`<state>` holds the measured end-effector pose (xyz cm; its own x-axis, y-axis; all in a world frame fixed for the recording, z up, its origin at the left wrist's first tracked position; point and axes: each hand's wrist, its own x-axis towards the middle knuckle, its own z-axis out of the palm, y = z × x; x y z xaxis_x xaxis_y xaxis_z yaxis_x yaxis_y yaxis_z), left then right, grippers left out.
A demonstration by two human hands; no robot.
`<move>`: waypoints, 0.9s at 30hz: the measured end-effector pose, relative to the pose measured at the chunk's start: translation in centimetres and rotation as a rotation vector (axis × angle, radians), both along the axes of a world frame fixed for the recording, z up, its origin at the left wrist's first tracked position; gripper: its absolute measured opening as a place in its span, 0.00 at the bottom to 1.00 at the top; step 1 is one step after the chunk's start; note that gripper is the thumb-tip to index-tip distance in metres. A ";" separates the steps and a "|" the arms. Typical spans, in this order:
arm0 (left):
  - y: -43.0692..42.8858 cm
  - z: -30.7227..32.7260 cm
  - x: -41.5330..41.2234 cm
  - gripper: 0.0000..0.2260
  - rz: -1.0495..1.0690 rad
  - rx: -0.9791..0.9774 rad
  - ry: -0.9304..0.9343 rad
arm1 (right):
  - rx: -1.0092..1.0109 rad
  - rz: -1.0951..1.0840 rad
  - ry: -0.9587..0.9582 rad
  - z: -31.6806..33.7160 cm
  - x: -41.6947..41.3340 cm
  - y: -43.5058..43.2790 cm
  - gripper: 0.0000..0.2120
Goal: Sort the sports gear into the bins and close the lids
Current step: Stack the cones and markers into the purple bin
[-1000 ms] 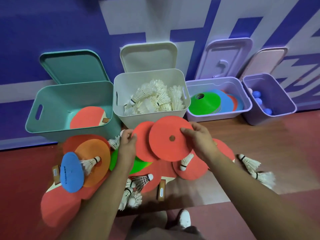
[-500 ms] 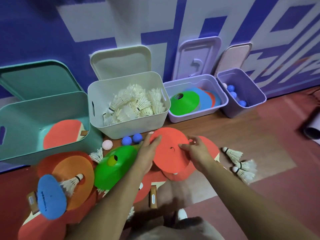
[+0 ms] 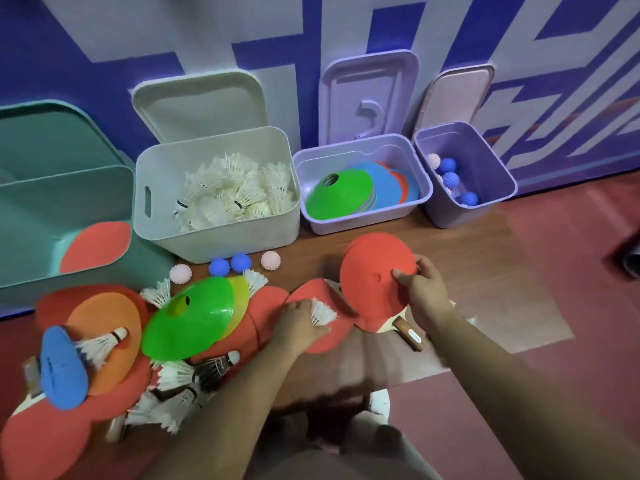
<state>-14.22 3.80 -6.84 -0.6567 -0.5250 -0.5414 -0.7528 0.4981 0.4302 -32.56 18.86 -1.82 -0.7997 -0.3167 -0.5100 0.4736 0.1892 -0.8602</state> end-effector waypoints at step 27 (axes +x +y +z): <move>-4.0 9.3 -13.5 0.15 0.745 0.177 0.644 | -0.262 0.013 -0.114 6.0 -16.3 -9.4 0.11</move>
<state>-27.73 -0.18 2.42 -0.3884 -0.8683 -0.3084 -0.4444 -0.1167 0.8882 -48.85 9.41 4.18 -0.7368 -0.4596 -0.4959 0.5692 -0.0257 -0.8218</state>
